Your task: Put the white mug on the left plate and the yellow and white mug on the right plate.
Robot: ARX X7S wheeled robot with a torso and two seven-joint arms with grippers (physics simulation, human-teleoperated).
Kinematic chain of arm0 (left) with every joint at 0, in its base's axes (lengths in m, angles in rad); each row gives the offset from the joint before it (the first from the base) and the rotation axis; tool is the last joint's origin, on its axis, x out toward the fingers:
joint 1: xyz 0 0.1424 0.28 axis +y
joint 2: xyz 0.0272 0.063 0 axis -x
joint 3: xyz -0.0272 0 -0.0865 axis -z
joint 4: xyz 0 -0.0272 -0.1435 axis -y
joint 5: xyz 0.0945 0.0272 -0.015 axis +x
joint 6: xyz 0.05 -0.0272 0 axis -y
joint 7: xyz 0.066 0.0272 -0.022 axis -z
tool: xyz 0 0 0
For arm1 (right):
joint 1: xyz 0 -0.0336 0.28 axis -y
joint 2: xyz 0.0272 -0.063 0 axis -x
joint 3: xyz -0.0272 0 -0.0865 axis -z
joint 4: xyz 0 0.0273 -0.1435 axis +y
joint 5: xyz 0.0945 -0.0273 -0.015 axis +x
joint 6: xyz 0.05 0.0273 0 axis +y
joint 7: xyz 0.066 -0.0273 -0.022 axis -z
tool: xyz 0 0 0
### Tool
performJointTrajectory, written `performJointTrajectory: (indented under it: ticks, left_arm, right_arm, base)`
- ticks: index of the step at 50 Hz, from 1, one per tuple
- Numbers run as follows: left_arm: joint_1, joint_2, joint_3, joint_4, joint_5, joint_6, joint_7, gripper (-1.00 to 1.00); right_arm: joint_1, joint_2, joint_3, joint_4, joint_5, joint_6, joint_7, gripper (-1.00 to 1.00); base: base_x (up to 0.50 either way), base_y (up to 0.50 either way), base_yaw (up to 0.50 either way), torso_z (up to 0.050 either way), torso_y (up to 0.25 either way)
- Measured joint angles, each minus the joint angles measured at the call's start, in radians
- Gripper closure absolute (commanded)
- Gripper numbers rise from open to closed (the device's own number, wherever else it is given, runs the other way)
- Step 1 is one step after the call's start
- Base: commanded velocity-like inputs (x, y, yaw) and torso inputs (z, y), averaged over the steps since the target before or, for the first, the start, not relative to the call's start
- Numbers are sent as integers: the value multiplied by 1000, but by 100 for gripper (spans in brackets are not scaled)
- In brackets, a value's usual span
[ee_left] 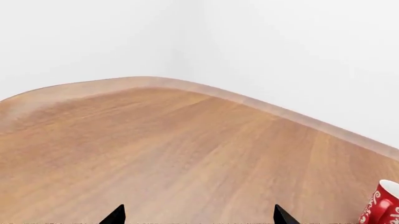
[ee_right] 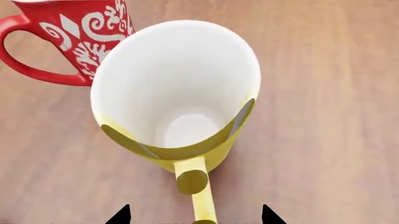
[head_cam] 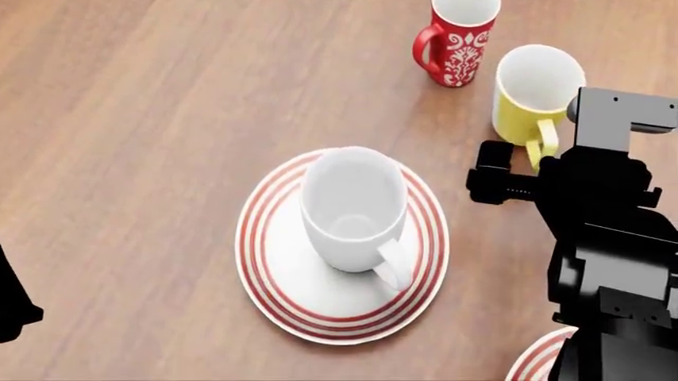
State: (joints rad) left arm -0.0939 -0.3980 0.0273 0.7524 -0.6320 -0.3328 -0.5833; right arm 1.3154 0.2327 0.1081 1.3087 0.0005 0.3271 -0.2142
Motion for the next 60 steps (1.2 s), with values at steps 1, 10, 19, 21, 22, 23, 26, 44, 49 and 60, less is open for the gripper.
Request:
performJointTrajectory:
  ticks: [1,10,19,21,22,23,26,44,49,60]
  left_arm:
    - [0,0,0,0,0,1,0,-100]
    - [-1,-1,1,-2,-5,-1,-6,-100]
    - [-2,-3,2,-2,-7,-2,-10,-100]
    - [-3,-3,3,-2,-7,-1,-11,-100]
    - [-3,-3,3,-2,-7,-1,-11,-100]
    - [-3,-3,4,-3,-7,-1,-11,-100]
    - [-3,-4,4,-4,-7,0,-12,-100]
    - [-7,-7,9,-12,-7,4,-12,-100]
    - [-9,-8,11,-16,-6,6,-11,-100]
    - [-11,-9,13,-23,-5,10,-10,-100]
  right_arm:
    - [0,0,0,0,0,0,0,-100]
    - [0,-1,-1,0,1,-8,-4,100]
    - [-6,0,-8,0,-8,-42,-6,100]
    - [-10,0,-10,0,-9,-59,-6,100]
    - [-11,0,-12,0,-9,-69,-7,100]
    - [-13,0,-13,0,-10,-81,-7,100]
    - [-20,0,-18,0,-12,-123,-8,100]
    - [-218,-8,-10,-391,10,-118,-20,100]
    - [-271,-9,-2,-497,20,-96,-21,100]
    - [-339,-10,3,-638,28,-67,-16,100]
  base:
    - [0,0,0,0,-18]
    - [0,0,0,0,0]
    - [0,0,0,0,0]
    - [0,0,0,0,0]
    - [0,0,0,0,0]
    - [0,0,0,0,0]
    - [0,0,0,0,0]
    - [0,0,0,0,0]
    - [0,0,0,0,0]
    - [0,0,0,0,0]
